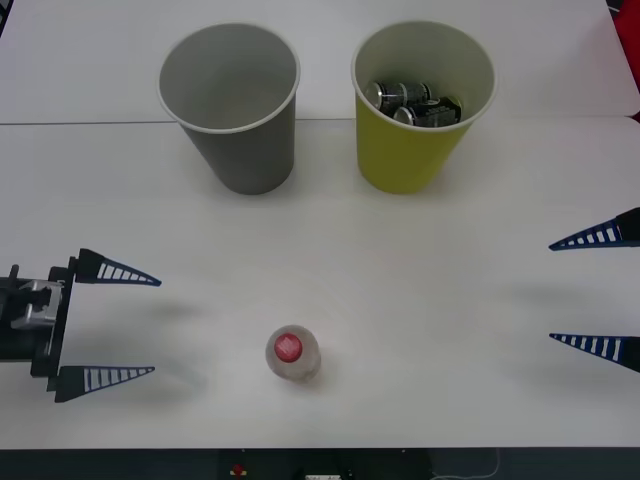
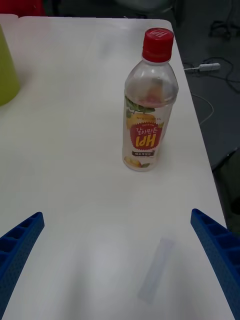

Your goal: Put the can into the green bin and the plastic bottle into the gray bin

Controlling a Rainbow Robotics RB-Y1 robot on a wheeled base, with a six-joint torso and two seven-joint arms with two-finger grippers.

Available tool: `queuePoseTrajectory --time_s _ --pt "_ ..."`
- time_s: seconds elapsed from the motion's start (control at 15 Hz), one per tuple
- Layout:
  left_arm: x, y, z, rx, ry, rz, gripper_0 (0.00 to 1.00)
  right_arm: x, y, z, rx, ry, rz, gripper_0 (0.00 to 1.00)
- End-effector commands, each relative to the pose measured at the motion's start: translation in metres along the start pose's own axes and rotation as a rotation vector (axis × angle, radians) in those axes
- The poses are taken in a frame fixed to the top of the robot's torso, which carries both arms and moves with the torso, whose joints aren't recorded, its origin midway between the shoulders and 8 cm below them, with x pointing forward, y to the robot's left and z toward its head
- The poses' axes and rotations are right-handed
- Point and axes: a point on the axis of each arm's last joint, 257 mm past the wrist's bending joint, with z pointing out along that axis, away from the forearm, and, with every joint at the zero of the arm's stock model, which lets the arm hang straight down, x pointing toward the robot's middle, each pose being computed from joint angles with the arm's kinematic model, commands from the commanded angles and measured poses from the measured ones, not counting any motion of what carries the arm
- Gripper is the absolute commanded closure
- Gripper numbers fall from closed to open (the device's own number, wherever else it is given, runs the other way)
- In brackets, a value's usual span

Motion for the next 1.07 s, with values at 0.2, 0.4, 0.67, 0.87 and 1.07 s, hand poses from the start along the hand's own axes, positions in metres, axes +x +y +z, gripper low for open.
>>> queuePoseTrajectory --time_s 0.2,0.4,0.67,0.87,1.07 --pt "0.000 -0.013 0.023 0.041 -0.091 -0.084 0.00 0.000 0.000 0.000 0.000 0.000 0.000 0.00" --pt "0.001 -0.017 0.043 0.078 -0.153 -0.123 0.00 0.000 0.000 0.000 0.000 0.000 0.000 0.00" --pt "-0.001 -0.021 0.067 0.105 -0.202 -0.139 0.00 0.000 0.000 0.000 0.000 0.000 0.000 0.00" --pt "-0.007 -0.024 0.084 0.127 -0.224 -0.131 0.00 0.000 0.000 0.000 0.000 0.000 0.000 0.00" --pt "-0.011 -0.026 0.107 0.132 -0.234 -0.144 0.00 0.000 0.000 0.000 0.000 0.000 0.000 0.00"
